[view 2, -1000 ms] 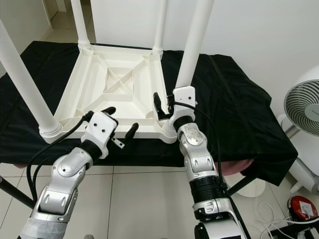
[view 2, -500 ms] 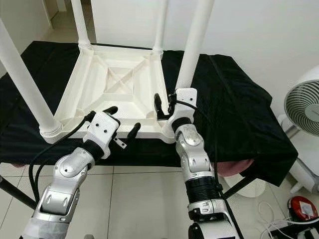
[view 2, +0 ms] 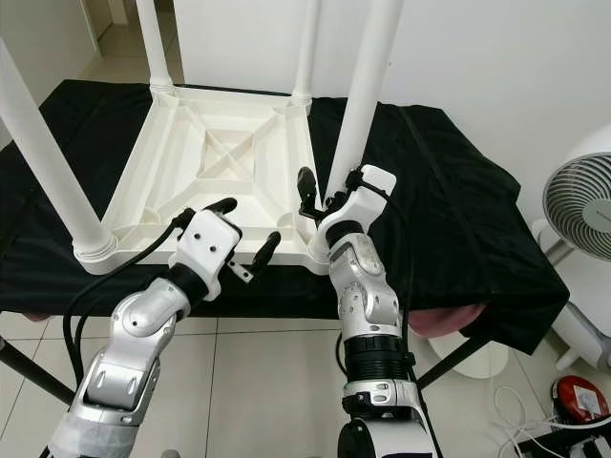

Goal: Building children table

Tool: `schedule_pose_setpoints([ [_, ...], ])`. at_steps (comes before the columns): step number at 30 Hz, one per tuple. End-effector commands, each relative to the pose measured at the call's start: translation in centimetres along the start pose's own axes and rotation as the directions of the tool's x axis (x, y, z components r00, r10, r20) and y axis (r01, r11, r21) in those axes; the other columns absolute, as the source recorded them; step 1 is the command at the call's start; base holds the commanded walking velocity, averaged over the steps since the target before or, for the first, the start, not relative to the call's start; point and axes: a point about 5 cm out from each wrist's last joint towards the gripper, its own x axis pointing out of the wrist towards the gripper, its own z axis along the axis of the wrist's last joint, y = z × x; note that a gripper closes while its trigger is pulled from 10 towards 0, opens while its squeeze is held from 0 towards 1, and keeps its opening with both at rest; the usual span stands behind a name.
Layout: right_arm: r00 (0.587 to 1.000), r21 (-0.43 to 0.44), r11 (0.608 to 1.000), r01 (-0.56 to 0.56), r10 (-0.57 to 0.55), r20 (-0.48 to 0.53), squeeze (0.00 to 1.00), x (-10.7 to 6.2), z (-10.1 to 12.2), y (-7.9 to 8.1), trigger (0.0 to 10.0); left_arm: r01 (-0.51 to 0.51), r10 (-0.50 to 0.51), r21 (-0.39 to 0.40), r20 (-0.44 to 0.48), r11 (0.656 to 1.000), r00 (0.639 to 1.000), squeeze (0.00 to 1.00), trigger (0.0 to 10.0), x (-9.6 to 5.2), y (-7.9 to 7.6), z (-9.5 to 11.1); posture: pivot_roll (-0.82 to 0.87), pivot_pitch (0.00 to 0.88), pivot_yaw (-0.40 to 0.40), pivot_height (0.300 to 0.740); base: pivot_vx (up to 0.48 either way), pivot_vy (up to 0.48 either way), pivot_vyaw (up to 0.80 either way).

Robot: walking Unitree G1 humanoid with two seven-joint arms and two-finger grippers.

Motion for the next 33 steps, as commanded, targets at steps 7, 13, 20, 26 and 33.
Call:
schedule_pose_setpoints([
  [7,1.0,0.252,0.968,-0.019,0.015,0.019,0.0,0.4,0.6,0.5,10.0,-0.001,0.0,0.02,0.028,1.0,1.0,0.0,10.0,0.5,-0.4,1.0,0.03,0.0,-0.046,0.74,0.0,0.0,0.0],
  [13,1.0,0.427,0.904,-0.019,0.009,0.025,0.0,0.2,0.9,0.1,10.0,0.013,-0.014,0.025,0.036,1.0,0.999,0.0,10.0,0.7,-0.8,1.3,0.03,0.0,-0.038,0.74,0.0,0.0,0.0],
  [20,1.0,0.566,0.824,-0.012,0.0,0.02,0.0,0.0,0.8,-0.5,10.0,0.023,-0.024,0.025,0.035,0.999,0.999,0.0,10.0,0.6,-0.9,1.4,0.04,0.0,-0.031,0.74,0.0,0.0,0.0],
  [26,1.0,0.704,0.71,-0.007,-0.009,0.018,0.0,-0.3,0.2,-1.5,10.0,0.028,-0.029,0.024,0.033,0.999,0.999,0.0,10.0,0.6,-1.0,1.5,0.05,0.0,-0.026,0.74,0.0,0.0,0.0],
  [33,1.0,0.868,0.497,-0.023,0.006,0.023,0.0,-0.8,-1.2,-2.6,10.0,0.035,-0.036,0.021,0.034,0.999,0.999,0.0,10.0,0.6,-1.3,1.7,0.05,0.0,-0.022,0.74,0.0,0.0,0.0],
])
